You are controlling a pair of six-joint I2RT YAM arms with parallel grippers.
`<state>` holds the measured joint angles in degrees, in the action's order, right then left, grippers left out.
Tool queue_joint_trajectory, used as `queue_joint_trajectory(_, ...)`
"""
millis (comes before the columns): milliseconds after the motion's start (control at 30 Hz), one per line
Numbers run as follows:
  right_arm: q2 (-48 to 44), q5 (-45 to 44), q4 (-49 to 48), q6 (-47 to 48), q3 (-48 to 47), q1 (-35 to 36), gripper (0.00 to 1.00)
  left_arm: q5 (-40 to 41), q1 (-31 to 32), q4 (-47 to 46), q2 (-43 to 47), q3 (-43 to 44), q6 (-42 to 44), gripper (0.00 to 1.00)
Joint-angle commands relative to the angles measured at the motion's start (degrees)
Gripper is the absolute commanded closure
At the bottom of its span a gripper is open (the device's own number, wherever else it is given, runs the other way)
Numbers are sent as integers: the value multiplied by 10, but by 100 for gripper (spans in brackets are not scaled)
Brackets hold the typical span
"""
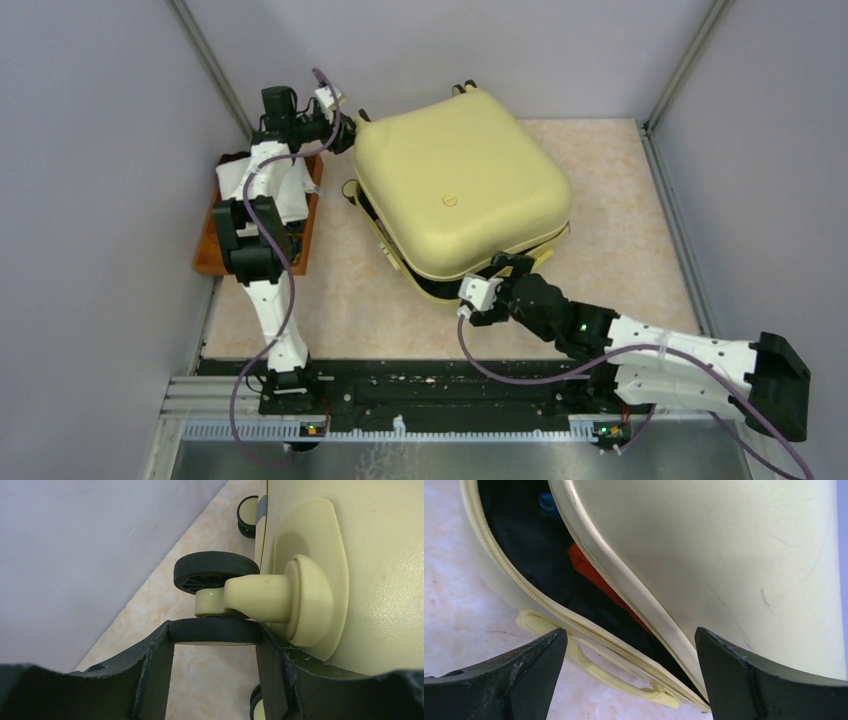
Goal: Pack the luggage
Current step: Zip the luggage at the center of the board.
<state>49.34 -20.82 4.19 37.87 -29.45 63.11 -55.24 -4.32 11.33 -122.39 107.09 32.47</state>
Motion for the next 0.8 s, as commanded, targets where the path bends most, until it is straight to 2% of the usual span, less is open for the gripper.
queue_joint_trajectory(0,41,-87,-161,90,18,11,1,-5,3,-49,27,30,-46,97)
queue_joint_trajectory(200,75,-101,-255,121,31,15,1,-3,4,-56,29,30,-55,98)
queue_joint_trajectory(400,-14,-69,-155,65,13,25,1,0,4,-62,32,30,-58,100)
queue_joint_trajectory(500,-58,-67,-143,49,24,26,1,-1,4,-69,33,31,-68,100)
queue_joint_trajectory(667,-18,-88,-198,53,45,25,1,-1,4,-81,30,33,-93,100)
queue_joint_trajectory(767,23,-91,-271,71,56,25,1,-4,4,-86,29,34,-110,100)
